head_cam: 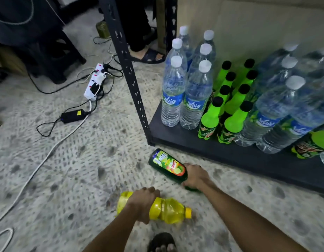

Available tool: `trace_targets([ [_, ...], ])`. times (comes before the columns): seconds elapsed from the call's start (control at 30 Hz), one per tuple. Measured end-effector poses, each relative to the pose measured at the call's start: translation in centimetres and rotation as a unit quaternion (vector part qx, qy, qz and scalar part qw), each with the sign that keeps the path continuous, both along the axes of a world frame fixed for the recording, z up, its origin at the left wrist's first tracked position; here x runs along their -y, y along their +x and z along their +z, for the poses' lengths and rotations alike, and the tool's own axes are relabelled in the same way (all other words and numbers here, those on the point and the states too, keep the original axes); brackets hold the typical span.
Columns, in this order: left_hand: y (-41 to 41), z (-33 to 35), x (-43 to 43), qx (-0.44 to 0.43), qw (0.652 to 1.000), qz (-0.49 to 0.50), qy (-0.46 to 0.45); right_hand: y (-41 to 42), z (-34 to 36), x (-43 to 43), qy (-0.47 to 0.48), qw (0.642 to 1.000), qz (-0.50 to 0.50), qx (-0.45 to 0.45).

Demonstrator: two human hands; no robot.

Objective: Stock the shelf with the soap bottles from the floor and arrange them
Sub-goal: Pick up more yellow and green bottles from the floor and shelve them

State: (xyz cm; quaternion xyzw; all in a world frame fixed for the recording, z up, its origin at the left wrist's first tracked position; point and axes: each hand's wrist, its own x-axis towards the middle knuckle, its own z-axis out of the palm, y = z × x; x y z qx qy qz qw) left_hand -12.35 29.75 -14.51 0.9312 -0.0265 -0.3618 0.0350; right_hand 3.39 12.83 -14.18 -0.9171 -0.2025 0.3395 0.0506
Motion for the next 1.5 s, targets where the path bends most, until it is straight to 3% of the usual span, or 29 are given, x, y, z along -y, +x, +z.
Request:
trace_targets([
  [0.2, 0.8, 2.5, -2.3, 0.072, 0.984, 0.121, -0.11, -0.3, 0.6, 8.9, -0.071, 0.994, 0.006, 0.086],
  [0.23, 1.0, 3.1, -2.2, 0.093, 0.975, 0.149, -0.139, -1.0, 0.4, 9.7, -0.083, 0.99, -0.016, 0.113],
  [0.3, 1.6, 4.2, -1.7, 0.129, 0.954, 0.198, -0.185, -2.7, -0.1, 9.6, -0.029, 0.971, -0.192, 0.139],
  [0.33, 2.0, 4.8, -1.4, 0.144, 0.945, 0.213, -0.201, -3.5, 0.0, 9.0, 0.028, 0.929, -0.342, 0.137],
  [0.4, 3.0, 5.9, -0.6, 0.161, 0.933, 0.225, -0.229, -4.0, 0.1, 7.3, 0.135, 0.758, -0.635, 0.057],
  [0.43, 3.5, 6.5, -0.2, 0.166, 0.929, 0.23, -0.237, -3.9, 0.1, 6.4, 0.212, 0.67, -0.711, -0.006],
  [0.5, 4.4, 7.8, 0.3, 0.178, 0.924, 0.241, -0.238, -3.3, 0.2, 5.4, 0.308, 0.592, -0.74, -0.089],
  [0.6, 5.7, 9.7, 0.6, 0.19, 0.909, 0.27, -0.256, -2.5, -0.5, 6.2, 0.247, 0.542, -0.797, -0.098],
  [0.7, 7.4, 12.2, 1.1, 0.21, 0.899, 0.274, -0.272, -2.5, -0.5, 7.2, 0.312, 0.559, -0.756, -0.138],
  [0.77, 8.4, 14.5, 2.2, 0.212, 0.897, 0.266, -0.284, -2.8, 0.2, 8.6, 0.337, 0.516, -0.768, -0.177],
  [0.83, 9.2, 17.2, 3.4, 0.211, 0.894, 0.26, -0.299, -3.1, 1.8, 9.7, 0.36, 0.522, -0.742, -0.216],
  [0.9, 9.3, 20.2, 4.6, 0.212, 0.886, 0.252, -0.326, -3.9, 4.3, 10.4, 0.365, 0.561, -0.725, -0.163],
  [1.0, 8.8, 25.6, 6.3, 0.222, 0.879, 0.234, -0.35, -5.8, 10.4, 13.3, 0.382, 0.633, -0.673, -0.012],
  [1.13, 6.7, 34.9, 10.0, 0.295, 0.86, 0.187, -0.372, -6.5, 20.4, 18.2, 0.389, 0.768, -0.502, 0.079],
  [1.2, 6.0, 39.7, 12.2, 0.318, 0.845, 0.167, -0.396, -6.8, 26.0, 20.8, 0.401, 0.803, -0.427, 0.11],
  [1.33, 5.4, 49.1, 16.4, 0.396, 0.799, 0.138, -0.431, -8.0, 38.5, 26.5, 0.464, 0.786, -0.362, 0.191],
  [1.5, 8.4, 59.6, 19.7, 0.456, 0.751, 0.105, -0.466, -8.9, 53.5, 32.6, 0.544, 0.701, -0.326, 0.327],
])
